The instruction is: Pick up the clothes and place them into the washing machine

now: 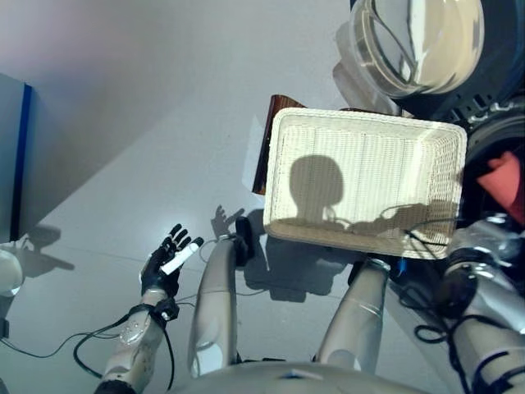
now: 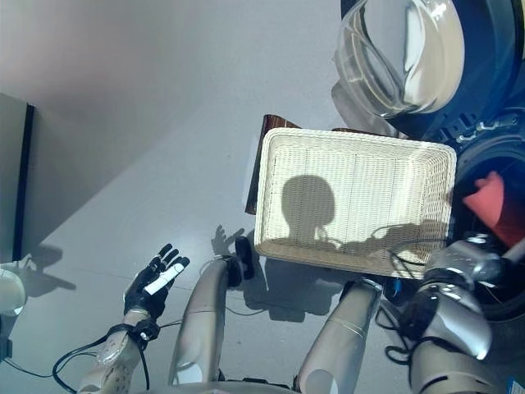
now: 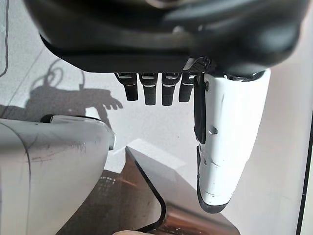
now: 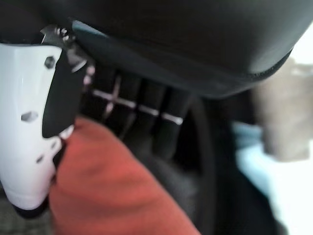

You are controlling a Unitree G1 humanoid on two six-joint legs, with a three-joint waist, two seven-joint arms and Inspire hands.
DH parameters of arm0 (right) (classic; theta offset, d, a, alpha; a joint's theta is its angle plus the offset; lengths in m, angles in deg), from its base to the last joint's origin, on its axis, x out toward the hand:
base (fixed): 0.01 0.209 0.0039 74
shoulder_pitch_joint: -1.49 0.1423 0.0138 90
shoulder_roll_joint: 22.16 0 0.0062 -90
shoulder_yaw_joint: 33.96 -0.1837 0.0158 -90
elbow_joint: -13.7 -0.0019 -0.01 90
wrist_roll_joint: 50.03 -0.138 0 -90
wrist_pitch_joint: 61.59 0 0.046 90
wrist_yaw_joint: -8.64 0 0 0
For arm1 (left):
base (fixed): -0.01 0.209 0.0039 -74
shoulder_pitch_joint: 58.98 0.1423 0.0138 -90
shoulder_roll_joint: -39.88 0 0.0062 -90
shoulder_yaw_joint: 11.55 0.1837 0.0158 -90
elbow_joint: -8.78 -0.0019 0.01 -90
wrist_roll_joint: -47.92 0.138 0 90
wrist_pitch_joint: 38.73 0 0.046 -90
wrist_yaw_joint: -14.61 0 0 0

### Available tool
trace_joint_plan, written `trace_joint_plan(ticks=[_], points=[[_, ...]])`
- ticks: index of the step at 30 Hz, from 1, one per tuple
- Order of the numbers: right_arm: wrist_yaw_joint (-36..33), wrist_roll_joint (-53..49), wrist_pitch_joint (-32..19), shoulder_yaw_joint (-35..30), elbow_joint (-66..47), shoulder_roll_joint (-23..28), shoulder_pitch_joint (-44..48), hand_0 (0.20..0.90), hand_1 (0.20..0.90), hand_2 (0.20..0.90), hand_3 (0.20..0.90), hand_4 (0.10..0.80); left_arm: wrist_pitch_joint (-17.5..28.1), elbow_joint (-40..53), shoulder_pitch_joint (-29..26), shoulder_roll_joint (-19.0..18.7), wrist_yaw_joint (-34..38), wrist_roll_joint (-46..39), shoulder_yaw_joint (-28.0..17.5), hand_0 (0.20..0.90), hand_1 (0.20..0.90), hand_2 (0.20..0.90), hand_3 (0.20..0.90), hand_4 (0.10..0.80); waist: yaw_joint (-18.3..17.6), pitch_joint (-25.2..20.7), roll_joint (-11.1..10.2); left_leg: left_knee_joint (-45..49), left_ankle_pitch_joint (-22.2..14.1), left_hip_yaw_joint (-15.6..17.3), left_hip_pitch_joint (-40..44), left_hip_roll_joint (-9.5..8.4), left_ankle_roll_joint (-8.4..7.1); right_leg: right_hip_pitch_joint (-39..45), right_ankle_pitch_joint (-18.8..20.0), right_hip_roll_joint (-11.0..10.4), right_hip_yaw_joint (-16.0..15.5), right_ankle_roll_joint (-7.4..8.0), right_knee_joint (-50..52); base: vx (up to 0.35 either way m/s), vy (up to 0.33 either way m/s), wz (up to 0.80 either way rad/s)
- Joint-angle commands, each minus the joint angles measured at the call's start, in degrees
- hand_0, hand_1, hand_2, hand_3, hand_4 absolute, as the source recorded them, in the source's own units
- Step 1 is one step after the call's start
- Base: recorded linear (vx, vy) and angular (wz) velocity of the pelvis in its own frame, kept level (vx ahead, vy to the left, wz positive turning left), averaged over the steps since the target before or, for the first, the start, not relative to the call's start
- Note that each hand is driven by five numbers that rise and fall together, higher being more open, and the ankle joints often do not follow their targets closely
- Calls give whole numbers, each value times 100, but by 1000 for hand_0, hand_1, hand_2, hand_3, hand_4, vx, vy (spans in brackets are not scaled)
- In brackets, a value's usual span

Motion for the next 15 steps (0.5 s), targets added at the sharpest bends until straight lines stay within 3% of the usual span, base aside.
trace_joint_plan(ticks=[1,7,15], points=[[-44,382,-373,215,63,1123,-49,200,200,200,200,300,294,174,307,-200,-121,-37,-97,900,900,900,900,800,-54,-276,202,-540,83,-562,419,540,-826,-163,369,-146,18,41,-73,0,0,0],[-224,153,-625,-58,292,1273,-225,200,200,200,200,300,261,115,251,-207,-73,-52,-36,900,900,900,900,800,-163,-289,221,-391,-6,-531,356,564,-821,-301,336,-74,131,31,42,4,-2,-3],[-611,215,-499,-136,766,1321,-369,200,200,200,200,300,263,58,220,-233,5,-43,-110,900,900,900,900,800,-188,-364,204,-303,-74,-482,274,589,-810,-388,369,-42,195,22,17,6,1,-4]])
